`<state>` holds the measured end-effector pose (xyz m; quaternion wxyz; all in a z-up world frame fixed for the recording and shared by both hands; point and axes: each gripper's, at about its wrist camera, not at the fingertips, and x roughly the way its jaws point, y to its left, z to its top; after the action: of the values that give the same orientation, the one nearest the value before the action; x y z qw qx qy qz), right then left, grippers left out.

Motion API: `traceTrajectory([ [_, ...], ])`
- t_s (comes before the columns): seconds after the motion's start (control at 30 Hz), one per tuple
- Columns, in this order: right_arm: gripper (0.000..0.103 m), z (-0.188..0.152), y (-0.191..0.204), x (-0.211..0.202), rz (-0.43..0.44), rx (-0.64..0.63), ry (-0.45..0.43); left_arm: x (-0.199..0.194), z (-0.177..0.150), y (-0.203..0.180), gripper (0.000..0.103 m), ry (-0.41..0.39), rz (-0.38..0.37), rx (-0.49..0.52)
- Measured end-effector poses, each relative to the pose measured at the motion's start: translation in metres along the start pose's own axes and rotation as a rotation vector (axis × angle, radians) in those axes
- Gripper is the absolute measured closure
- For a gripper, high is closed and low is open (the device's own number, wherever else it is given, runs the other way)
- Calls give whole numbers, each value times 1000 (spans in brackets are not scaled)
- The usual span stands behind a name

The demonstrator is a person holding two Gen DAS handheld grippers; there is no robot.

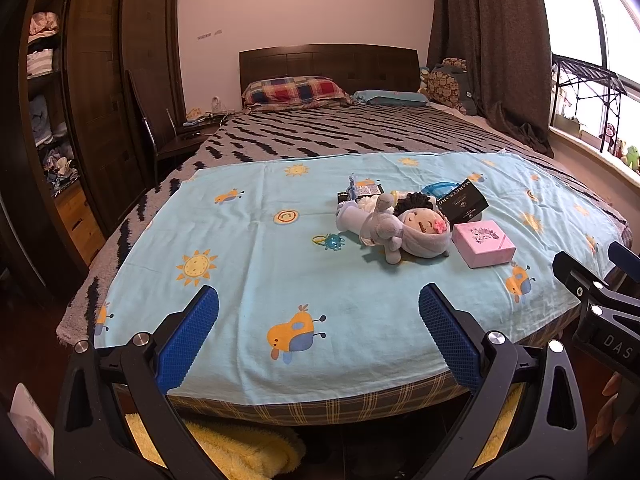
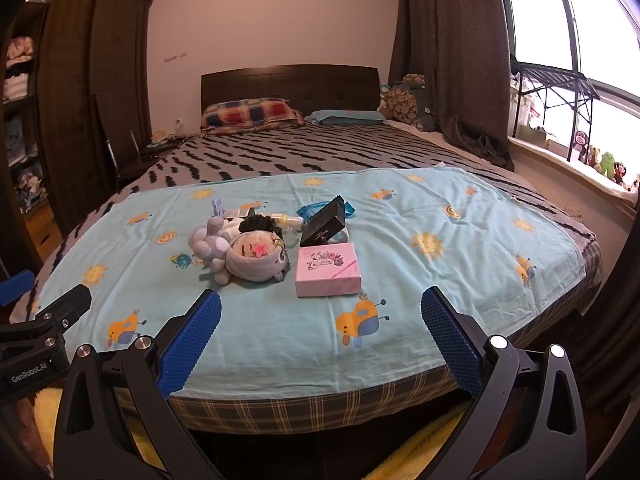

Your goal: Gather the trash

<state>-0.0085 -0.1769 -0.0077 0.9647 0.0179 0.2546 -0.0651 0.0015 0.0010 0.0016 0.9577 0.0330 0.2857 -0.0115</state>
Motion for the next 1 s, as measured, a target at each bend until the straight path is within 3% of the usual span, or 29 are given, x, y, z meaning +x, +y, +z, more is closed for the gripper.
traceTrajectory([
  [1.0,3,-2,-8,0,12,13,1,2,-3,2,8,1,-2,-5],
])
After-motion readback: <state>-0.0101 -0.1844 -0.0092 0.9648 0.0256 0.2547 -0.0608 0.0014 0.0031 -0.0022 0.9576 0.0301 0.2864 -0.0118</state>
